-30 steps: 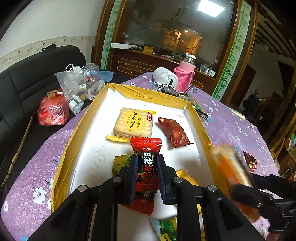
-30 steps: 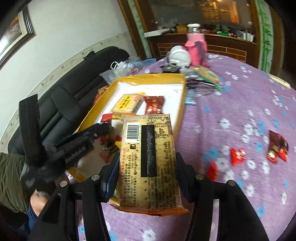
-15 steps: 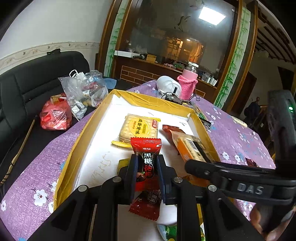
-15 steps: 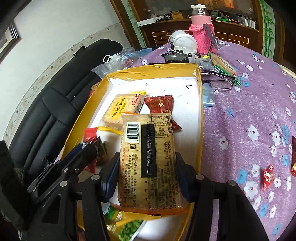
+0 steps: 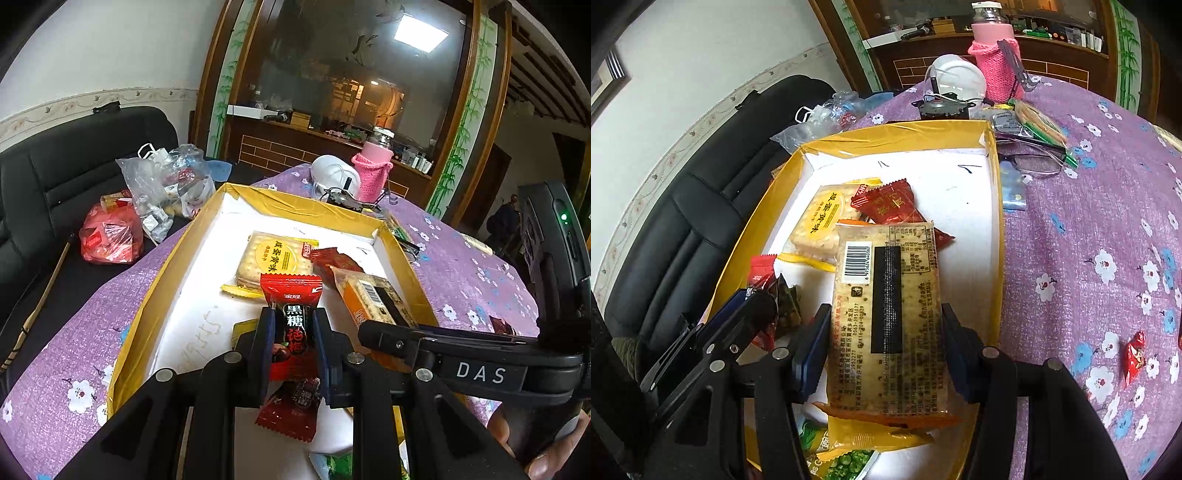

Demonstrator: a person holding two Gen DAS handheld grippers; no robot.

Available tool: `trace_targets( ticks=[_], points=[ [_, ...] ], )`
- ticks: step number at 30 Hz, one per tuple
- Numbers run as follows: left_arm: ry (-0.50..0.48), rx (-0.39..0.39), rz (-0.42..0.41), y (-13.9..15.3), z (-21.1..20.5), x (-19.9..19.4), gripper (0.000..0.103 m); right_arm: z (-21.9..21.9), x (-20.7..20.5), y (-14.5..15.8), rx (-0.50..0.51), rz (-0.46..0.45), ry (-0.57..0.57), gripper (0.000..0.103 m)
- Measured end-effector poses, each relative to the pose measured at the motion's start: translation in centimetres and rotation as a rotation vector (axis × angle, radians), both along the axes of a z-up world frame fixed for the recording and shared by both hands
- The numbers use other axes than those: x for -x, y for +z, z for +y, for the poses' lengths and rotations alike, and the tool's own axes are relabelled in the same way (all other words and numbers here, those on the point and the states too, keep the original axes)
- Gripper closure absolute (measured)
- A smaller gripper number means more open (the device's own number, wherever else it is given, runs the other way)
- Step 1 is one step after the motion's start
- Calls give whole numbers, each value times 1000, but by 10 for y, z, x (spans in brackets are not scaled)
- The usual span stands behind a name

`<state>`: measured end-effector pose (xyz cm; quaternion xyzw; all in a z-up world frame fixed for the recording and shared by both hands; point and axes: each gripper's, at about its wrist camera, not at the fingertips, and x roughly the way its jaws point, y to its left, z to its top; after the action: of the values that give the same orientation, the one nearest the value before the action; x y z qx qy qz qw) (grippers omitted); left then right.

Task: Organize snacks
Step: 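Open the right tool and the left tool to drop the cracker pack and red candy into the box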

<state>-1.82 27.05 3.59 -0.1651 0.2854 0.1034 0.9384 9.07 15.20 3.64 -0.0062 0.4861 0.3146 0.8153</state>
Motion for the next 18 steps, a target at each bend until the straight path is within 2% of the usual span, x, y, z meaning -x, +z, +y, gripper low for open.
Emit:
trace_targets(
  ticks=[3, 9, 18],
  points=[
    [-4, 5, -7, 0, 0, 0, 80, -3, 2, 2, -5, -4, -1, 47],
    [-1, 28, -15, 1, 3, 1, 61, -12, 4, 10, -27, -8, -10, 47],
    [-22, 1, -38, 5, -4, 3, 60, -45, 22, 38, -104, -57, -1, 47]
  ],
)
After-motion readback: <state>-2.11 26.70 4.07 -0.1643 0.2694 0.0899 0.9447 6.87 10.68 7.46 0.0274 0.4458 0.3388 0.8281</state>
